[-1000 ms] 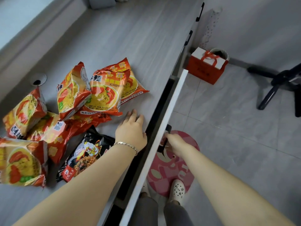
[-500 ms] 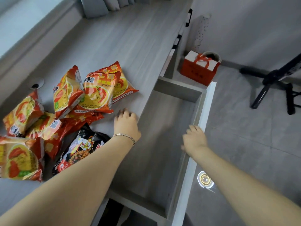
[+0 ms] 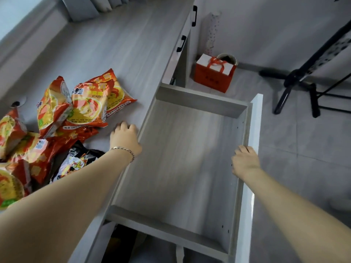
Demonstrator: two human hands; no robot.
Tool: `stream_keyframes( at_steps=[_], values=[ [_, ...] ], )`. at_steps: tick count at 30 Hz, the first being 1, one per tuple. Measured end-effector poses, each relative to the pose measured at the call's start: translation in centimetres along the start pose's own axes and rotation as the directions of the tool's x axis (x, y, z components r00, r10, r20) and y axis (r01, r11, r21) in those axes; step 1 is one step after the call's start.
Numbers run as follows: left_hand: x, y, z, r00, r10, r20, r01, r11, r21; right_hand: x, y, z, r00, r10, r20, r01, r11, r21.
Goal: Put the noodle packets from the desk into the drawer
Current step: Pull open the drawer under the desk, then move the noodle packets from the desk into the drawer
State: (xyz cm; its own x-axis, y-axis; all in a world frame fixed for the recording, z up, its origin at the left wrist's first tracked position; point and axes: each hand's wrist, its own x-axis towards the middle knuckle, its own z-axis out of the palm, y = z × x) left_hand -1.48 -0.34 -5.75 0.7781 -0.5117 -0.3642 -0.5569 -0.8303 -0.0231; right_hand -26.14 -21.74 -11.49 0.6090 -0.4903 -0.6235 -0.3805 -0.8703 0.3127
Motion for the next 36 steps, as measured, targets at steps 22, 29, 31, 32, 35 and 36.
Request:
stream_keyframes(
  at_steps=[22,29,31,32,35,36],
  values=[
    [0.2,-12.6,-6.5,0.951,0.056,-0.305,-0.077,0.995,-0.056,2.6,-17.7,-24.2,0.949,-0.017,-0.315,0.283,0.489,0.825],
    [3.3,-13.9,-5.1,0.956,0.179,-0.234,-0.172,0.984,0.049,9.1,-22.3,-27.0,0.963,0.256,-0.086,-0.021,0.389,0.921],
    [3.8,-13.9,-4.7,0.974,0.104,-0.202,-0.119,0.991,-0.065,9.9,-22.0,-26.7,0.968,0.235,-0.09,-0.002,0.365,0.931],
    [3.9,-13.7,-4.6,0.982,0.062,-0.177,-0.085,0.989,-0.124,9.8,-21.9,-26.6,0.975,0.204,-0.092,0.021,0.328,0.945],
    [4.2,-13.2,-4.4,0.993,-0.018,-0.113,-0.008,0.975,-0.223,9.4,-21.8,-25.8,0.98,0.16,-0.117,0.079,0.228,0.97],
    [4.3,-12.9,-4.4,0.994,-0.041,-0.101,0.014,0.965,-0.262,9.1,-21.8,-25.6,0.977,0.158,-0.142,0.103,0.232,0.967]
  ],
)
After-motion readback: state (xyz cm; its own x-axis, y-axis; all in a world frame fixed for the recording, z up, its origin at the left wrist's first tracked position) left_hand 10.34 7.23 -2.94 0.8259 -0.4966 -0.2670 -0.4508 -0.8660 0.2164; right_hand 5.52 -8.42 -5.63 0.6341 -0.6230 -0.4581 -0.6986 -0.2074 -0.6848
